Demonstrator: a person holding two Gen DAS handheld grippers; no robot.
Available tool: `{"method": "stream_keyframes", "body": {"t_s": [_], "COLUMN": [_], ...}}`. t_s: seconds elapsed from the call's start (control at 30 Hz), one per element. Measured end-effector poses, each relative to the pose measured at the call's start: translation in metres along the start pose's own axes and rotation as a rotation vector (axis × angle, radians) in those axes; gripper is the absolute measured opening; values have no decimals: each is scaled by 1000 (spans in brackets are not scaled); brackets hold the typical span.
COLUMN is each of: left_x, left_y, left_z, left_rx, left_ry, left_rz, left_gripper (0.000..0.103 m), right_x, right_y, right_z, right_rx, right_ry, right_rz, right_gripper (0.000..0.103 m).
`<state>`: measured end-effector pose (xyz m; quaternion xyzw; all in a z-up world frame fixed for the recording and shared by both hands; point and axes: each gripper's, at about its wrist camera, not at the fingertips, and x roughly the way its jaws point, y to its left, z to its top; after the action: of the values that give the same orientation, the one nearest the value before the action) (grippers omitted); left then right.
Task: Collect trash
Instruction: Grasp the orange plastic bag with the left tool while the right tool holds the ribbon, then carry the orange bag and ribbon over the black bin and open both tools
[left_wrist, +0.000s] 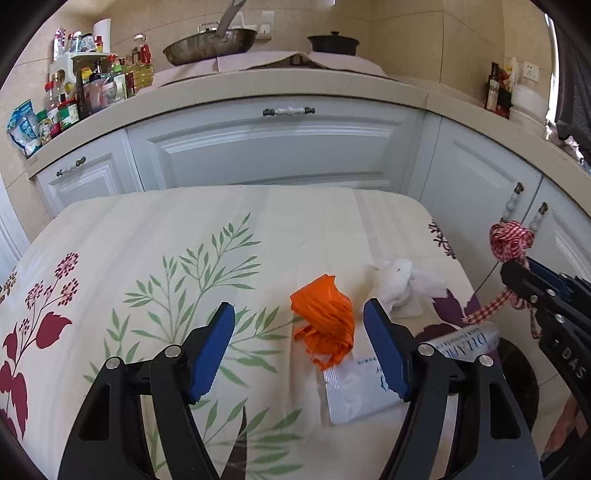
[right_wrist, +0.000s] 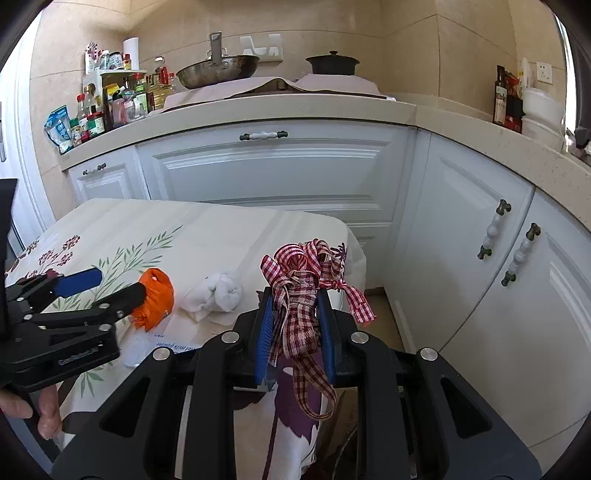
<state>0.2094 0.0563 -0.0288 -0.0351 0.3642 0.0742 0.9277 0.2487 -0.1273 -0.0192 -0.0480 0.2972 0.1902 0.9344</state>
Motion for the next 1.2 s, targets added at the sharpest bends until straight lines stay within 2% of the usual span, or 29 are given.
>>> {"method": "stream_keyframes", "body": {"t_s": [0.37, 0.43, 0.5, 0.53, 0.9, 1.2], "left_x": [27, 30, 32, 32, 6, -37], "left_y": [-3, -5, -6, -6, -2, -12], "left_z": [3, 2, 1, 1, 4, 2], "left_rx": [10, 13, 16, 17, 18, 24], "left_ry": [60, 72, 87, 88, -4, -65], "left_rz": [7, -7, -23, -28, -11, -52], "left_gripper": [69, 60, 42, 40, 37, 37], "right_x": [12, 12, 11, 10, -4, -37], "right_y": [-8, -10, -10, -10, -13, -27], "right_z": [-5, -5, -6, -7, -10, -19], "right_rx": [31, 35, 39, 40, 50, 68], "right_ry": [8, 7, 5, 4, -17, -46], "right_rz": [9, 5, 2, 2, -9, -51], "right_gripper": [22, 22, 22, 22, 22, 22]}}
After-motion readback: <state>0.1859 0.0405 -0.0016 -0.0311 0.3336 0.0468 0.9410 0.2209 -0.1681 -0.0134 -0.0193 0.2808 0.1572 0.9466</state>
